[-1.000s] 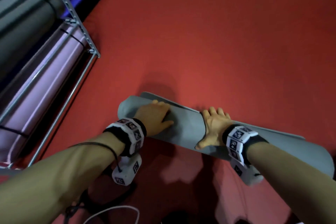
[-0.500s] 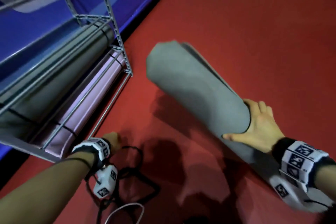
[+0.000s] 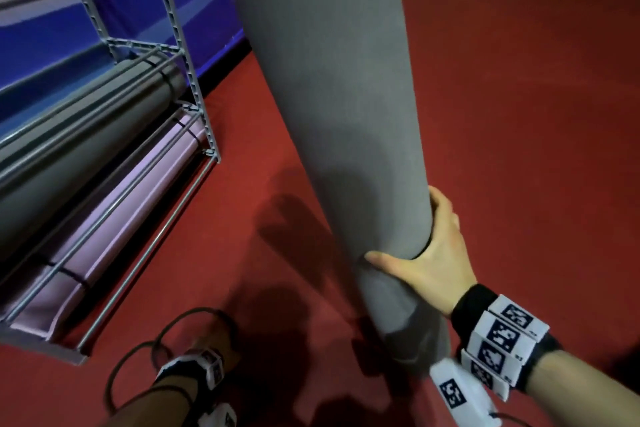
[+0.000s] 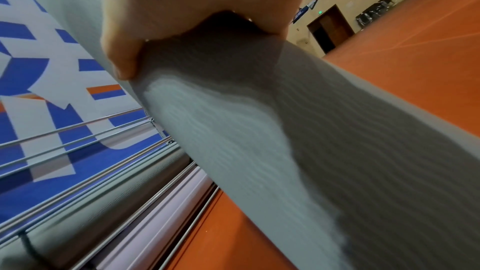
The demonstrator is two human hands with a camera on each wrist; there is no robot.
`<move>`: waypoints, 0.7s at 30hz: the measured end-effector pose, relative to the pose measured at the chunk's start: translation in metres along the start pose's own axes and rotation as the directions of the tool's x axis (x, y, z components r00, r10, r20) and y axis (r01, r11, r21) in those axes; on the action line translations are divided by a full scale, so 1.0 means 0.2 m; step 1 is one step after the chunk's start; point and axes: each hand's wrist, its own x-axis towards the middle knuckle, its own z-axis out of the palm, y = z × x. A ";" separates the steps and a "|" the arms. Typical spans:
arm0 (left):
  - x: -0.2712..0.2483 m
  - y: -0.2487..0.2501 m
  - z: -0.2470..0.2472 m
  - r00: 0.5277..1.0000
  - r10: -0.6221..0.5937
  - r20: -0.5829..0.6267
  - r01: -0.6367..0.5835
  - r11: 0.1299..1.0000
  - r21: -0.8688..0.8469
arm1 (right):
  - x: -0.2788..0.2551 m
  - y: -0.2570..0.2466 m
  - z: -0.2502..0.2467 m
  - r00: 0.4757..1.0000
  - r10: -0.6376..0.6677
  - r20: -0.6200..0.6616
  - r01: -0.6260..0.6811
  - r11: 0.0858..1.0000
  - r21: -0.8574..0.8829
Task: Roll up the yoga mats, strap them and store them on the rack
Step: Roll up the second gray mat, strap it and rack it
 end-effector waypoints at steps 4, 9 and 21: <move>0.07 -0.11 0.13 0.998 0.019 -0.066 -0.026 0.994 -0.109 | -0.03 -0.01 0.00 1.000 -0.002 0.028 0.002 1.000 -0.003; -0.11 0.03 -0.25 0.986 -0.105 -0.128 0.033 0.882 -0.471 | -0.06 0.01 -0.09 0.996 0.001 0.088 0.005 0.998 -0.065; -0.99 0.80 -1.63 0.844 0.178 -0.506 -0.478 -0.181 -0.860 | -0.23 -0.03 -0.42 0.978 0.203 0.056 -0.200 0.978 -0.055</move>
